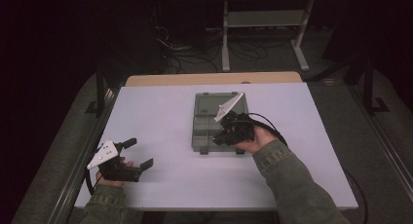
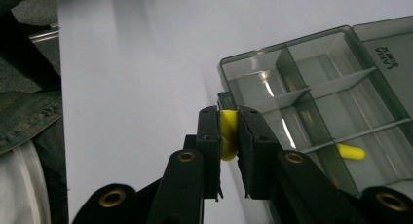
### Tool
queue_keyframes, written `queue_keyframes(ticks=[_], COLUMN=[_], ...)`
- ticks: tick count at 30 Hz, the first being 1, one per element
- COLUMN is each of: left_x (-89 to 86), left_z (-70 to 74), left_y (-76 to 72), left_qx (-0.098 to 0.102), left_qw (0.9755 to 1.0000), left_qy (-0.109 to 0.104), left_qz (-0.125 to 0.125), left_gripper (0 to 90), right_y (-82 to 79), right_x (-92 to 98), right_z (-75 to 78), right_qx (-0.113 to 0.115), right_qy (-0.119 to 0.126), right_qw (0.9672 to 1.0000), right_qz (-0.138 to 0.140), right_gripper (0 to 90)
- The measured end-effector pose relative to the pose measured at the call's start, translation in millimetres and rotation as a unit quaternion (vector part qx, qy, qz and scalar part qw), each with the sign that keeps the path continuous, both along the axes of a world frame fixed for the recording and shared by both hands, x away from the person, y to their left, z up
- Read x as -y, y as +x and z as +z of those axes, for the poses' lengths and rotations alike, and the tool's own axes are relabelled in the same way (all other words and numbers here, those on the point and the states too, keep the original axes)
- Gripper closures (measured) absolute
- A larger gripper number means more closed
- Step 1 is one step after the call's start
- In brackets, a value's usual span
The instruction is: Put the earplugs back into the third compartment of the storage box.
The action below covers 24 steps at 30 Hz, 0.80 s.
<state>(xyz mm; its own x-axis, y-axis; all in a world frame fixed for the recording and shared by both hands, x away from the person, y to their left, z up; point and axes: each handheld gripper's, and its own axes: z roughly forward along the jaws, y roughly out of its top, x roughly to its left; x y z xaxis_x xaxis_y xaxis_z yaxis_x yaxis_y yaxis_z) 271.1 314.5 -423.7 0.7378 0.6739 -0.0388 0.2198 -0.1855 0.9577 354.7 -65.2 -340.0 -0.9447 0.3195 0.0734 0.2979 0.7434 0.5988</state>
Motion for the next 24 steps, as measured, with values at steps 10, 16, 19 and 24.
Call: queue_keyframes(ticks=[10, 16, 19, 24], left_x=[-0.1, -0.7, -2.4, -2.4], left_z=[0.1, 0.1, -0.6, 0.0], left_y=[0.0, 0.2, 1.3, 0.8], left_qx=[0.000, 0.001, -0.002, -0.001], left_qw=[1.0000, 1.0000, 1.0000, 1.0000], left_qy=[-0.001, 0.002, -0.001, -0.003], left_qz=[0.000, 0.000, 0.005, 0.004], left_gripper=[0.0, 0.0, 0.0, 0.0], right_y=[17.5, 30.0, 37.4, 52.3], right_x=[9.8, 13.5, 16.4, 19.4], right_z=[10.2, 12.5, 10.7, 2.9], right_qx=[0.009, 0.007, 0.003, -0.004], right_qy=[0.004, 0.007, 0.011, 0.005], right_qw=[0.9997, 0.9993, 0.9987, 0.9972], right_qz=[-0.021, -0.037, -0.050, -0.074], right_gripper=[78.5, 78.5, 78.5, 78.5])
